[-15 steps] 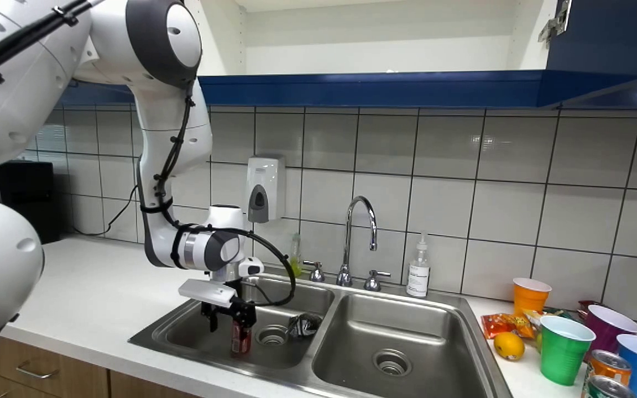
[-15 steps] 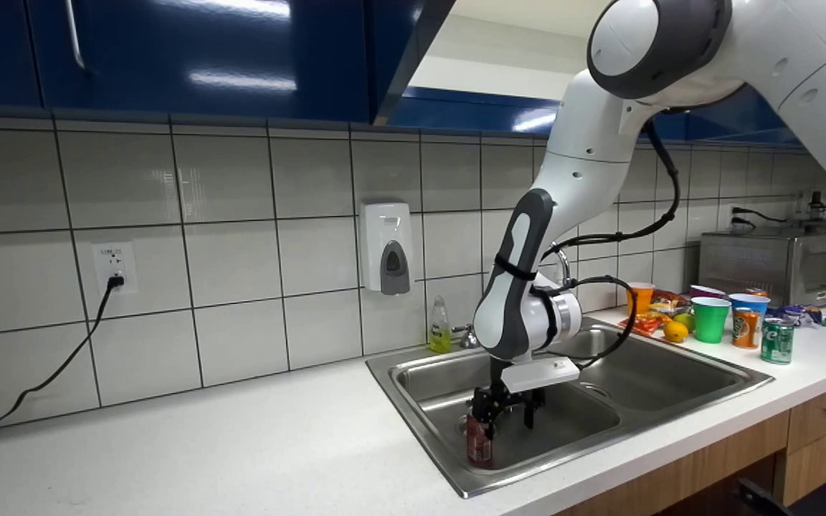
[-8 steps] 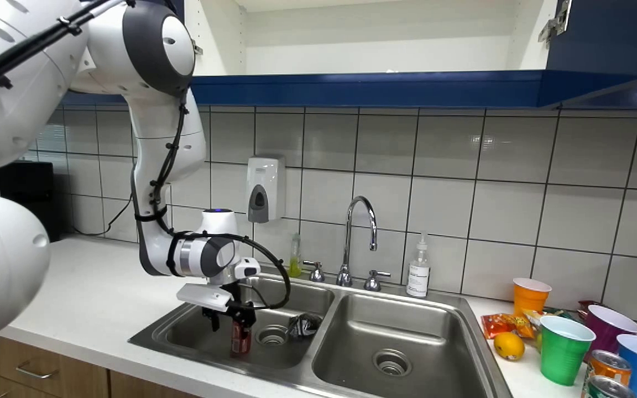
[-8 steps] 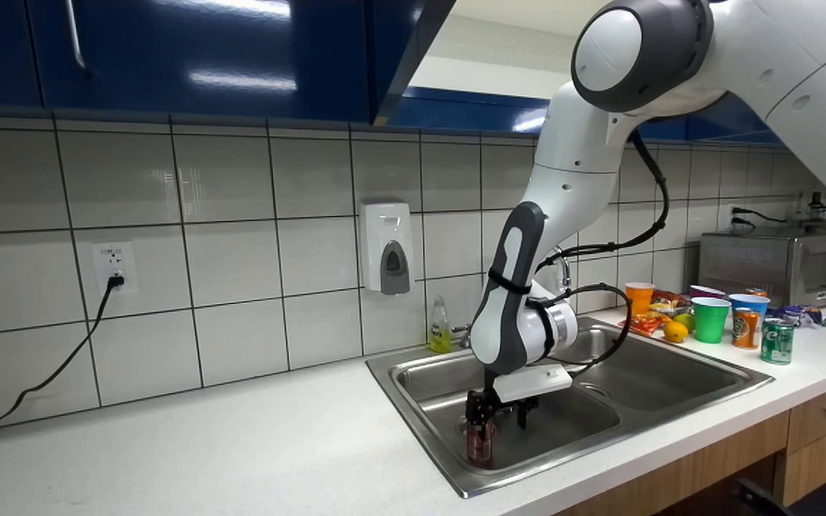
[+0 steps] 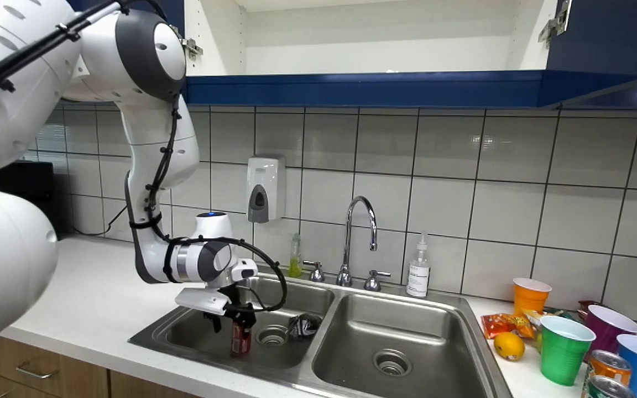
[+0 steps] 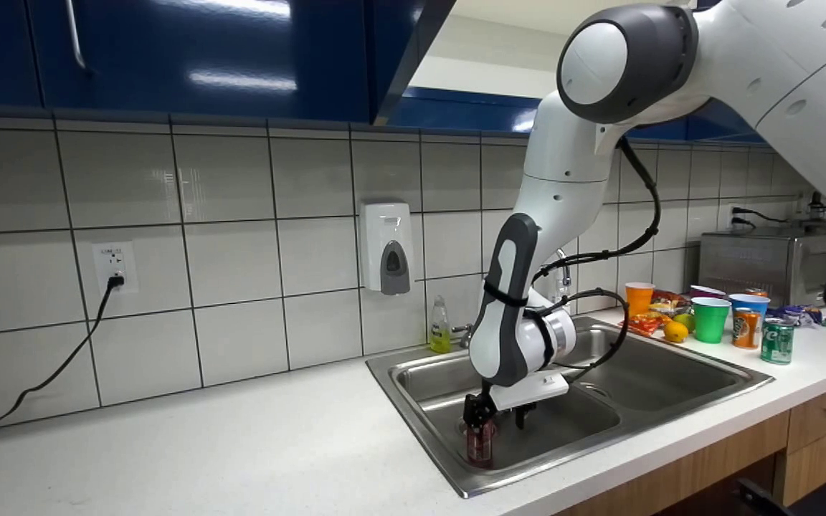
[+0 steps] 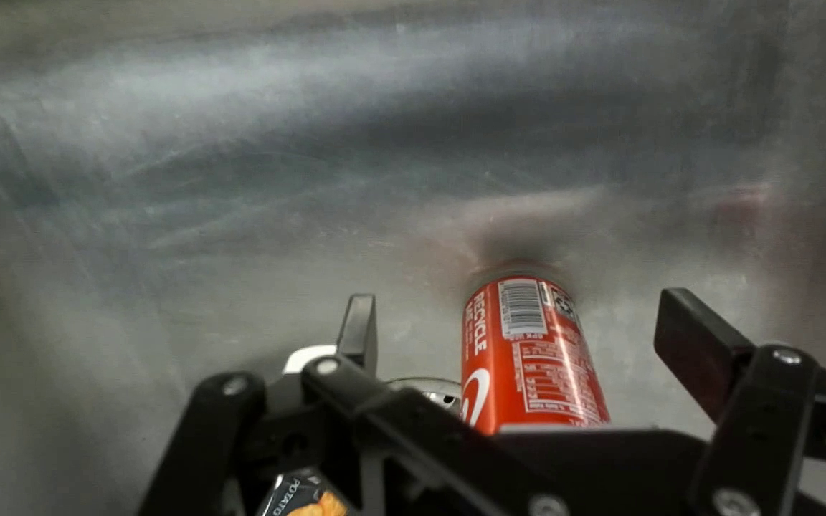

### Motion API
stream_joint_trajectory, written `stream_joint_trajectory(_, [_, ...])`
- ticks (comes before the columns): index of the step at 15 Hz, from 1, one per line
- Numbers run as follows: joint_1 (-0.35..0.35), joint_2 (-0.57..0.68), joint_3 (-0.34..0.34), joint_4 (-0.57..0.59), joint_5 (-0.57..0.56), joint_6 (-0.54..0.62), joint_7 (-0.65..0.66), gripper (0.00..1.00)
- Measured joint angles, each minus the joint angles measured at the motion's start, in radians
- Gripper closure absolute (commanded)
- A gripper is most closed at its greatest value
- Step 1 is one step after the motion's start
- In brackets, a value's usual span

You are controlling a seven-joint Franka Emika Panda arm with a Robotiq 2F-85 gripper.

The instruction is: Take the soda can out of the sink and put it into the cupboard

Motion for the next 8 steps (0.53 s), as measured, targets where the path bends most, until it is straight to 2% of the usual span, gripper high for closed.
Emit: stream_joint_trajectory(8, [0.083,0.041,-0.071,0.008,0.002,0.056,0.040,0.00])
